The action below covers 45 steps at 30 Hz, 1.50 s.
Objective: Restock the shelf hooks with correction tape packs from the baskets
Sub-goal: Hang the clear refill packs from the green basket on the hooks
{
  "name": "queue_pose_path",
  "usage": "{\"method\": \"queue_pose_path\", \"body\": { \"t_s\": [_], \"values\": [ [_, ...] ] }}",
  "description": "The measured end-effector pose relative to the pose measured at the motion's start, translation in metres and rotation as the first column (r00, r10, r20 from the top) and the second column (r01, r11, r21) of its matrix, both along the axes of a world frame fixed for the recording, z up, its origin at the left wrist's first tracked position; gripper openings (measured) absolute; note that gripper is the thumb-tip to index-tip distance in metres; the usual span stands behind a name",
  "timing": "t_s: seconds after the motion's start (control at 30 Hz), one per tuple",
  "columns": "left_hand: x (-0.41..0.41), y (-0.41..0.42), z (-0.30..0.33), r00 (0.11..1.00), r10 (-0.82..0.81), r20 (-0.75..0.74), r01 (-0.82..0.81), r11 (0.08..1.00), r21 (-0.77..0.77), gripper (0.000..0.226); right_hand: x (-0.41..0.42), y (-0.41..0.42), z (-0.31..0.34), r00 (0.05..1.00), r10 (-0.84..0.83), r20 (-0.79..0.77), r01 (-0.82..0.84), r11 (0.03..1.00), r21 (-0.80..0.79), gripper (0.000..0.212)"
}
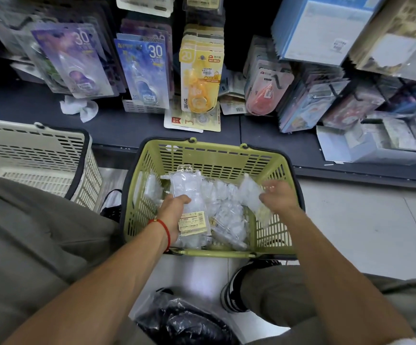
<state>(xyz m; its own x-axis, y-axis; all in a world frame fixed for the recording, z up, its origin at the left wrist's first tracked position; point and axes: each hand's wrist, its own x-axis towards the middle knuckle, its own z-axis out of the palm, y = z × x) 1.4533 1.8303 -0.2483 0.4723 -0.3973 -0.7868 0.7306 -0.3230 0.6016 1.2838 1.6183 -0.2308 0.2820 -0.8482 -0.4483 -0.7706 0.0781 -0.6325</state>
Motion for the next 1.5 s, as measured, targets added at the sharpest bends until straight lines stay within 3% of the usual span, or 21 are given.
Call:
{"method": "queue_pose_path", "body": {
  "t_s": [0.07, 0.13, 0.27, 0.33, 0.4, 0.43, 0.47, 0.53, 0.57, 0.63, 0.7, 0.77, 0.87, 0.93, 1.03, 1.17, 1.23, 1.33, 1.4, 1.5],
  "values": [
    [0.000, -0.001, 0.001, 0.999, 0.031, -0.026, -0.031, 0.999, -0.008, 0.037, 0.008, 0.003, 0.017, 0.941, -0.127, 0.312, 0.052, 0.970, 0.239, 0.043],
    [-0.001, -0.001, 0.005, 0.995, 0.066, -0.080, -0.068, 0.997, -0.028, 0.041, 0.017, 0.013, 0.029, 0.851, -0.146, 0.504, -0.111, 0.889, 0.444, 0.039],
    [-0.001, 0.000, 0.018, 0.977, 0.035, -0.209, -0.075, 0.979, -0.188, 0.057, 0.041, 0.055, 0.022, 0.808, 0.021, 0.589, -0.391, 0.767, 0.509, 0.037],
    [0.001, 0.002, 0.019, 0.992, 0.044, -0.121, -0.066, 0.980, -0.186, 0.050, 0.054, 0.073, 0.009, 0.819, 0.059, 0.571, -0.386, 0.793, 0.472, 0.027],
    [0.003, 0.008, 0.013, 0.995, 0.095, -0.009, -0.096, 0.990, -0.102, 0.054, 0.058, 0.081, -0.007, 0.877, 0.209, 0.433, -0.362, 0.879, 0.311, 0.014],
    [0.005, 0.011, 0.010, 0.995, 0.102, 0.008, -0.101, 0.993, -0.066, 0.060, 0.056, 0.081, -0.017, 0.895, 0.376, 0.240, -0.418, 0.895, 0.159, 0.013],
    [0.006, 0.013, 0.008, 0.995, 0.100, 0.005, -0.099, 0.994, -0.043, 0.066, 0.050, 0.079, -0.027, 0.843, 0.537, -0.023, -0.536, 0.844, 0.038, 0.017],
    [0.008, 0.016, 0.008, 0.996, 0.088, -0.004, -0.088, 0.996, -0.013, 0.079, 0.036, 0.081, -0.048, 0.592, 0.694, -0.410, -0.729, 0.678, 0.096, 0.023],
    [0.008, 0.017, 0.008, 0.996, 0.084, 0.004, -0.084, 0.996, -0.003, 0.084, 0.031, 0.084, -0.056, 0.483, 0.730, -0.484, -0.758, 0.625, 0.186, 0.028],
    [0.010, 0.020, 0.007, 0.997, 0.077, 0.019, -0.077, 0.997, 0.016, 0.087, 0.027, 0.086, -0.065, 0.399, 0.756, -0.519, -0.775, 0.581, 0.250, 0.037],
    [0.011, 0.021, 0.008, 0.996, 0.083, 0.018, -0.084, 0.996, 0.030, 0.089, 0.026, 0.081, -0.064, 0.443, 0.743, -0.501, -0.773, 0.600, 0.207, 0.039],
    [0.013, 0.021, 0.009, 0.995, 0.093, 0.023, -0.094, 0.995, 0.047, 0.092, 0.026, 0.069, -0.058, 0.577, 0.692, -0.434, -0.710, 0.687, 0.154, 0.034],
    [0.016, 0.020, 0.012, 0.992, 0.115, 0.051, -0.118, 0.992, 0.045, 0.082, 0.023, 0.043, -0.032, 0.857, 0.495, -0.140, -0.472, 0.865, 0.168, 0.008],
    [0.017, 0.017, 0.014, 0.991, 0.115, 0.065, -0.117, 0.993, 0.032, 0.071, 0.022, 0.025, -0.009, 0.931, 0.358, 0.076, -0.366, 0.902, 0.229, 0.013],
    [0.016, 0.012, 0.021, 0.991, 0.126, 0.040, -0.125, 0.992, -0.036, 0.057, 0.021, 0.010, 0.027, 0.915, 0.268, 0.301, -0.359, 0.880, 0.309, 0.023],
    [0.021, 0.011, 0.033, 1.000, -0.019, -0.024, 0.016, 0.993, -0.117, 0.065, 0.029, 0.010, 0.079, 0.777, 0.504, 0.376, -0.612, 0.745, 0.266, 0.023],
    [0.027, 0.014, 0.042, 0.986, -0.165, -0.026, 0.160, 0.977, -0.143, 0.074, 0.037, 0.015, 0.101, 0.704, 0.640, 0.308, -0.710, 0.641, 0.290, 0.031],
    [0.028, 0.017, 0.051, 0.936, -0.351, 0.027, 0.350, 0.919, -0.180, 0.072, 0.054, 0.022, 0.104, 0.620, 0.783, 0.058, -0.782, 0.609, 0.136, 0.029],
    [0.026, 0.020, 0.050, 0.899, -0.417, 0.130, 0.431, 0.896, -0.106, 0.067, 0.064, 0.028, 0.099, 0.662, 0.749, -0.030, -0.750, 0.661, -0.028, 0.020],
    [0.019, 0.022, 0.045, 0.911, -0.373, 0.178, 0.402, 0.898, -0.180, 0.036, 0.073, 0.038, 0.098, 0.722, 0.692, -0.005, -0.667, 0.693, -0.272, 0.040]
  ]
}}
